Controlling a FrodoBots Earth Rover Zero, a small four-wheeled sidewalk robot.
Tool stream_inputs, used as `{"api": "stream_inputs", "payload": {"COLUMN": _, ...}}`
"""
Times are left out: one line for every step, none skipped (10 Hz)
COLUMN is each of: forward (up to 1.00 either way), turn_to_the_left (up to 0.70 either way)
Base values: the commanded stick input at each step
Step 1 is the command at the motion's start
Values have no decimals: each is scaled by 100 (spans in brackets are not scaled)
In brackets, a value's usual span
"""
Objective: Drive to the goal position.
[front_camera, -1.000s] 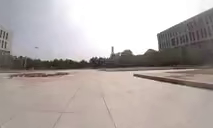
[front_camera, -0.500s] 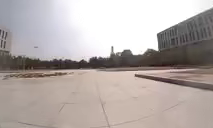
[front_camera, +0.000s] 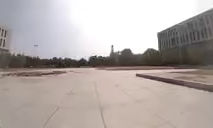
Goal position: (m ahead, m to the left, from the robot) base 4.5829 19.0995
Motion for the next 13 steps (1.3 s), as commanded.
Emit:
{"api": "stream_inputs", "payload": {"forward": 70, "turn_to_the_left": 0}}
{"api": "stream_inputs", "payload": {"forward": 70, "turn_to_the_left": 0}}
{"api": "stream_inputs", "payload": {"forward": 70, "turn_to_the_left": 0}}
{"api": "stream_inputs", "payload": {"forward": 70, "turn_to_the_left": 0}}
{"api": "stream_inputs", "payload": {"forward": 70, "turn_to_the_left": 0}}
{"api": "stream_inputs", "payload": {"forward": 70, "turn_to_the_left": 2}}
{"api": "stream_inputs", "payload": {"forward": 70, "turn_to_the_left": 14}}
{"api": "stream_inputs", "payload": {"forward": 70, "turn_to_the_left": 26}}
{"api": "stream_inputs", "payload": {"forward": 70, "turn_to_the_left": 33}}
{"api": "stream_inputs", "payload": {"forward": 70, "turn_to_the_left": 27}}
{"api": "stream_inputs", "payload": {"forward": 70, "turn_to_the_left": 0}}
{"api": "stream_inputs", "payload": {"forward": 70, "turn_to_the_left": 0}}
{"api": "stream_inputs", "payload": {"forward": 70, "turn_to_the_left": 0}}
